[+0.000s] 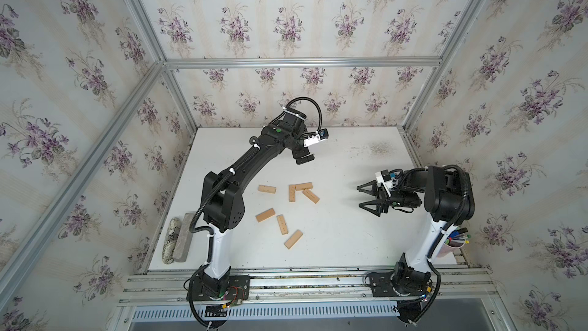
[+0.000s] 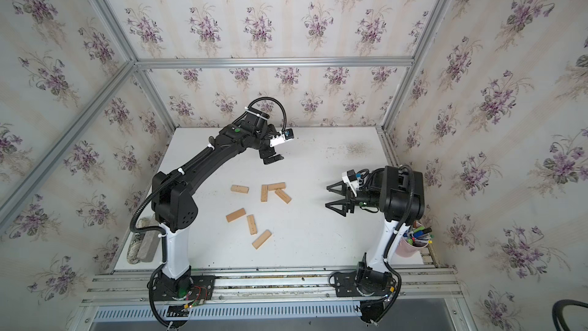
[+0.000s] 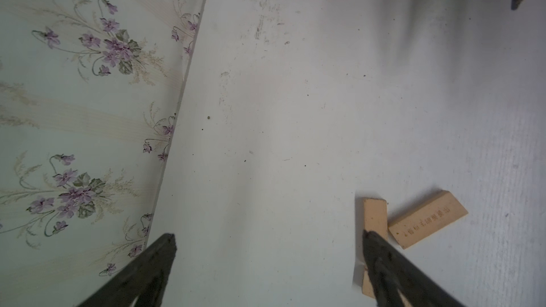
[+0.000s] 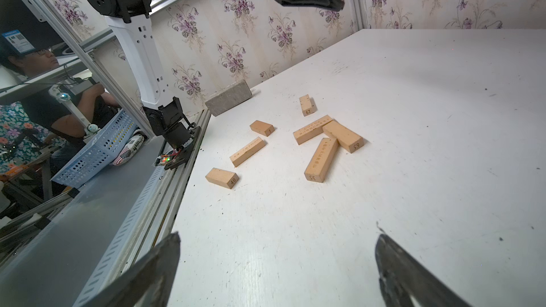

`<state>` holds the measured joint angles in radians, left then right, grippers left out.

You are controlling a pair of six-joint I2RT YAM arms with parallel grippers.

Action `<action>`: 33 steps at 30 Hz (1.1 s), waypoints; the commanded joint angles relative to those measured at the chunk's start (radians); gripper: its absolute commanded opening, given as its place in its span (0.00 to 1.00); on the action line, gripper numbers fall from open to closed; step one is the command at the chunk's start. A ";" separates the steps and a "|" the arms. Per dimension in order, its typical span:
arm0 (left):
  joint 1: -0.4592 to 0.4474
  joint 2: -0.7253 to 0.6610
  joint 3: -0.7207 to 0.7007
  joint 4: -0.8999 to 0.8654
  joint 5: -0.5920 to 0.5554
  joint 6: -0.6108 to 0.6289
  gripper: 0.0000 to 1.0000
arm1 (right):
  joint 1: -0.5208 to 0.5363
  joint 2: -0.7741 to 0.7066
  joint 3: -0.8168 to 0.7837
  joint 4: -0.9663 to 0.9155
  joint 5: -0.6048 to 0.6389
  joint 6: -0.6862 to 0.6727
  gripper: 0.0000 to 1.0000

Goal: Assemble the number 8 with building blocks
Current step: Assemble the building block at the center of the board.

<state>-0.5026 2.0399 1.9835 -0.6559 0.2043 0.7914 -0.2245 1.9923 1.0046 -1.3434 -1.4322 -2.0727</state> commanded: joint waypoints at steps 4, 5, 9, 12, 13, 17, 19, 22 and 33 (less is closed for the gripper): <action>0.069 -0.109 -0.137 0.245 -0.202 -0.411 0.99 | 0.001 -0.003 -0.001 -0.028 -0.035 -0.411 1.00; 0.071 -0.144 -0.213 0.270 -0.256 -0.421 0.99 | -0.001 -0.003 -0.001 -0.028 -0.035 -0.410 1.00; 0.101 -0.321 -0.570 0.445 -0.327 -0.524 0.99 | 0.001 -0.003 -0.001 -0.027 -0.034 -0.411 1.00; 0.189 -0.490 -0.867 0.680 -0.325 -0.722 0.99 | 0.001 -0.004 -0.001 -0.028 -0.034 -0.409 1.00; 0.221 -0.531 -0.931 0.735 -0.367 -0.798 0.99 | 0.001 -0.003 0.001 -0.028 -0.033 -0.408 1.00; 0.252 -0.609 -1.012 0.635 -0.466 -0.862 0.99 | 0.002 -0.002 0.001 -0.028 -0.033 -0.408 1.00; 0.187 -0.597 -0.960 0.495 -0.474 -0.764 0.99 | 0.001 -0.004 0.003 -0.028 -0.033 -0.407 1.00; 0.059 -0.542 -0.841 0.291 -0.558 -0.666 0.99 | 0.001 -0.002 0.002 -0.028 -0.033 -0.408 1.00; -0.208 -0.408 -0.771 0.303 -0.441 -0.177 0.99 | 0.001 -0.002 0.003 -0.028 -0.033 -0.407 1.00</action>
<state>-0.6861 1.6005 1.1870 -0.2878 -0.2493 0.3485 -0.2245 1.9923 1.0046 -1.3434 -1.4322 -2.0727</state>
